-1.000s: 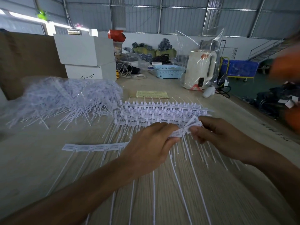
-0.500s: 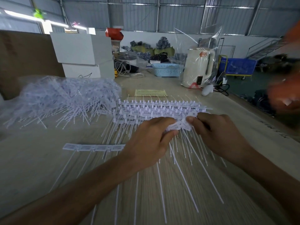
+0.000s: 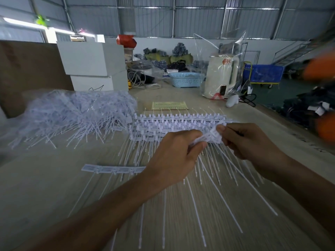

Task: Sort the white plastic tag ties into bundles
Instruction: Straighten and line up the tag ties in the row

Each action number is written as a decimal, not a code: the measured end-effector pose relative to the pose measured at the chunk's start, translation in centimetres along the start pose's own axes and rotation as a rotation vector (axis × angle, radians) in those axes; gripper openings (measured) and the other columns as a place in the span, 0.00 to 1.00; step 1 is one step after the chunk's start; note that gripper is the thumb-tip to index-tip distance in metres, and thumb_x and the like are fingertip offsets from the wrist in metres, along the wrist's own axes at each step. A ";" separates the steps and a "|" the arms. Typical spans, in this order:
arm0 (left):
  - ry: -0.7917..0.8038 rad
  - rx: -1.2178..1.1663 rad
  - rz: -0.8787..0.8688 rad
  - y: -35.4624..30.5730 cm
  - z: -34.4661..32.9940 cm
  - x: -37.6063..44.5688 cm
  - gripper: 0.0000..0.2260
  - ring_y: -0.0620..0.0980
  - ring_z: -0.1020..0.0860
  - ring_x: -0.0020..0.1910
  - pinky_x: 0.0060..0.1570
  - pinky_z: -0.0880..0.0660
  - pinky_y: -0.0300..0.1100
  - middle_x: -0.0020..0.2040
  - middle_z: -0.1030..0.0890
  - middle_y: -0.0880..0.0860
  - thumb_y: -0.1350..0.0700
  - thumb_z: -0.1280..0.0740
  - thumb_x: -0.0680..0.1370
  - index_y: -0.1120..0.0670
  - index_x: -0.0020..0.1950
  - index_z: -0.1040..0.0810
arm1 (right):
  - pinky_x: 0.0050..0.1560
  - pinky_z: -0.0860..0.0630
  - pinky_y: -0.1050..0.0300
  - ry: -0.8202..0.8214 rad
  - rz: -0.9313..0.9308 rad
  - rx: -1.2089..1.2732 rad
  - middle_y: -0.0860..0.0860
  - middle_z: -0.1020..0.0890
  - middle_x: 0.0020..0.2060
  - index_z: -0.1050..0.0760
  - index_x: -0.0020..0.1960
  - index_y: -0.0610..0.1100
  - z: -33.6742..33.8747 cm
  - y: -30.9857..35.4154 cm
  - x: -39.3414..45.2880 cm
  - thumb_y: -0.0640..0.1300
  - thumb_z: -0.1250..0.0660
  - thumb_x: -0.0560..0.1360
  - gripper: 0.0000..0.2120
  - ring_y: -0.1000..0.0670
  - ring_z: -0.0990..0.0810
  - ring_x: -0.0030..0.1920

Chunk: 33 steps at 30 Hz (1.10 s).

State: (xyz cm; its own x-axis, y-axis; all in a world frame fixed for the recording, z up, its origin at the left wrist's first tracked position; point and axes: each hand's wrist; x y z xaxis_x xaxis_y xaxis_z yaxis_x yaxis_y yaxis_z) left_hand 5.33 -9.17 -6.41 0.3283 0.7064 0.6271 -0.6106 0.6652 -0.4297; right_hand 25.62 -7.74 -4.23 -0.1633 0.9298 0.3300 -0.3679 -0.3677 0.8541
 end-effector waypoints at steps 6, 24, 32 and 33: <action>0.029 0.001 -0.057 0.0 -0.1 -0.1 0.06 0.37 0.29 0.31 0.33 0.33 0.36 0.37 0.21 0.46 0.55 0.33 0.82 0.55 0.50 0.19 | 0.22 0.45 0.62 0.054 -0.318 0.292 0.54 0.41 0.23 0.33 0.28 0.49 0.5 0.1 0.6 0.49 0.36 0.81 0.22 0.53 0.46 0.22; 0.103 -0.090 -0.050 1.0 -0.4 -1.7 0.15 0.44 0.25 0.43 0.44 0.30 0.37 0.47 0.22 0.52 0.58 0.37 0.83 0.54 0.69 0.23 | 0.28 0.37 0.68 0.045 0.085 -0.143 0.54 0.29 0.25 0.21 0.46 0.43 -1.2 -0.4 -1.0 0.48 0.40 0.83 0.14 0.58 0.34 0.25; 0.056 -0.083 -0.073 1.0 0.0 -1.6 0.15 0.44 0.24 0.46 0.46 0.28 0.37 0.51 0.22 0.49 0.63 0.38 0.82 0.55 0.68 0.24 | 0.25 0.38 0.63 0.158 -0.138 -0.044 0.52 0.30 0.24 0.21 0.33 0.44 -1.4 0.5 -1.2 0.62 0.35 0.76 0.24 0.53 0.37 0.24; 0.047 -0.103 -0.074 1.0 0.1 -1.6 0.15 0.43 0.22 0.49 0.48 0.27 0.37 0.54 0.21 0.49 0.62 0.38 0.82 0.54 0.67 0.24 | 0.25 0.38 0.63 0.198 -0.137 -0.035 0.53 0.30 0.23 0.20 0.34 0.44 -1.5 0.6 -1.3 0.62 0.35 0.75 0.23 0.54 0.37 0.24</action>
State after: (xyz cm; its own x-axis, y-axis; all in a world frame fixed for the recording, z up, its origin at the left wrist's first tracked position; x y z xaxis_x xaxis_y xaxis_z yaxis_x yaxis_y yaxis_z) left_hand 4.16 -9.69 -7.81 0.4046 0.6631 0.6297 -0.5069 0.7357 -0.4491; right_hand 24.25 -9.25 -4.74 -0.2843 0.9507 0.1241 -0.4302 -0.2422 0.8697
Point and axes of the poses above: each hand's wrist, its own x-axis towards the middle knuckle, its own z-axis out of the back of the hand, y = z × x
